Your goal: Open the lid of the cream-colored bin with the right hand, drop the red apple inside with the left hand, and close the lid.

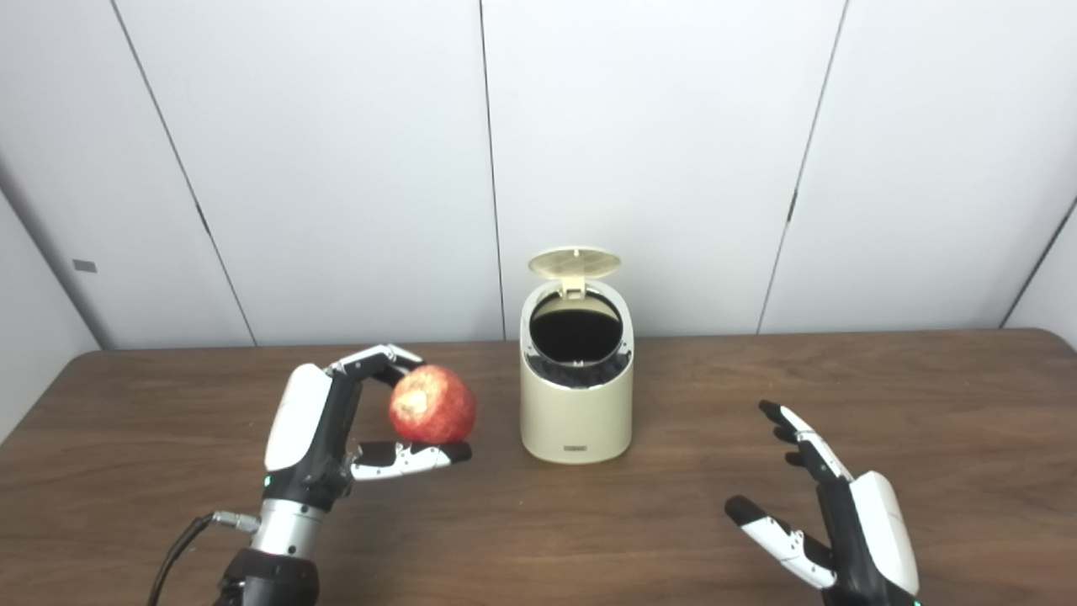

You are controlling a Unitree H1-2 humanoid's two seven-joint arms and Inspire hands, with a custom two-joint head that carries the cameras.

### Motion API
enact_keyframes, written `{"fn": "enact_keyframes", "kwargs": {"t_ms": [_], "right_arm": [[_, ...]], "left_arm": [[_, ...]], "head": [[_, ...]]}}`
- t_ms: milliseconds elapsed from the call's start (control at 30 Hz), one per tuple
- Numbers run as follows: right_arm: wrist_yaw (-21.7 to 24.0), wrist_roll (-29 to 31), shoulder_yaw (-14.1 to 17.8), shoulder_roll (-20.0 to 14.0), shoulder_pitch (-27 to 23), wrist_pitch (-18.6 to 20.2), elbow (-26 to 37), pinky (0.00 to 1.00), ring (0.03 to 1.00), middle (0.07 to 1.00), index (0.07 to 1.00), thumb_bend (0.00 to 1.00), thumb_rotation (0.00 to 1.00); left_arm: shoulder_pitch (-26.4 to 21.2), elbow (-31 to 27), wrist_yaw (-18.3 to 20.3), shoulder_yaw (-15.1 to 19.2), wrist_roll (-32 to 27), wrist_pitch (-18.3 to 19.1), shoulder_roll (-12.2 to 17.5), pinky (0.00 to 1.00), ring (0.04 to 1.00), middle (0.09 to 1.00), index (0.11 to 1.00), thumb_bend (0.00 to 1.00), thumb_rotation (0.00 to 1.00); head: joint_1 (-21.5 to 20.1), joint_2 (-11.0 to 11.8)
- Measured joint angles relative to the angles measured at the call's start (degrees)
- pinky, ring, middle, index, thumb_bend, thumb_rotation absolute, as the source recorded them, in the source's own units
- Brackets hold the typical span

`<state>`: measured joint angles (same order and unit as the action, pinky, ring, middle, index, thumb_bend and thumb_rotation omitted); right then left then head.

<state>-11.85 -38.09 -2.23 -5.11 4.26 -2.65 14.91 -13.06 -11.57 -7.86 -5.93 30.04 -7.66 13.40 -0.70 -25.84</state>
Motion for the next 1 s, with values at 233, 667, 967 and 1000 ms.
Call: {"fn": "enact_keyframes", "kwargs": {"t_ms": [233, 667, 967, 1000], "right_arm": [[-1.33, 0.06, -0.03, -0.17, 0.28, -0.44, -1.31, 0.73, 0.824, 0.858, 0.85, 0.72, 0.96], [-1.65, 0.14, -0.63, 0.12, 0.41, -0.78, -1.94, 0.73, 0.828, 0.868, 0.863, 0.75, 0.96], [-2.05, -0.4, -1.21, 0.65, 0.6, -0.76, -1.98, 0.74, 0.837, 0.875, 0.869, 0.75, 0.98], [-2.07, -0.55, -1.28, 0.66, 0.64, -0.75, -1.98, 0.74, 0.836, 0.875, 0.868, 0.76, 0.98]], "left_arm": [[-1.85, -3.12, 1.54, -0.02, 2.12, 0.08, -2.52, 0.51, 0.515, 0.493, 0.439, 0.5, 0.0], [-9.54, 6.74, 1.68, -0.56, 1.62, -0.57, -5.1, 0.53, 0.465, 0.469, 0.488, 0.5, 0.0], [-14.94, 17.99, 0.27, -1.59, 4.12, -0.15, -6.03, 0.61, 0.499, 0.46, 0.479, 0.5, 0.0], [-15.48, 19.01, -0.19, -1.57, 4.18, 0.03, -6.08, 0.6, 0.493, 0.46, 0.483, 0.5, 0.0]], "head": [[-0.26, 0.0], [-1.23, 0.26], [-1.84, 0.52], [-1.85, 0.53]]}}
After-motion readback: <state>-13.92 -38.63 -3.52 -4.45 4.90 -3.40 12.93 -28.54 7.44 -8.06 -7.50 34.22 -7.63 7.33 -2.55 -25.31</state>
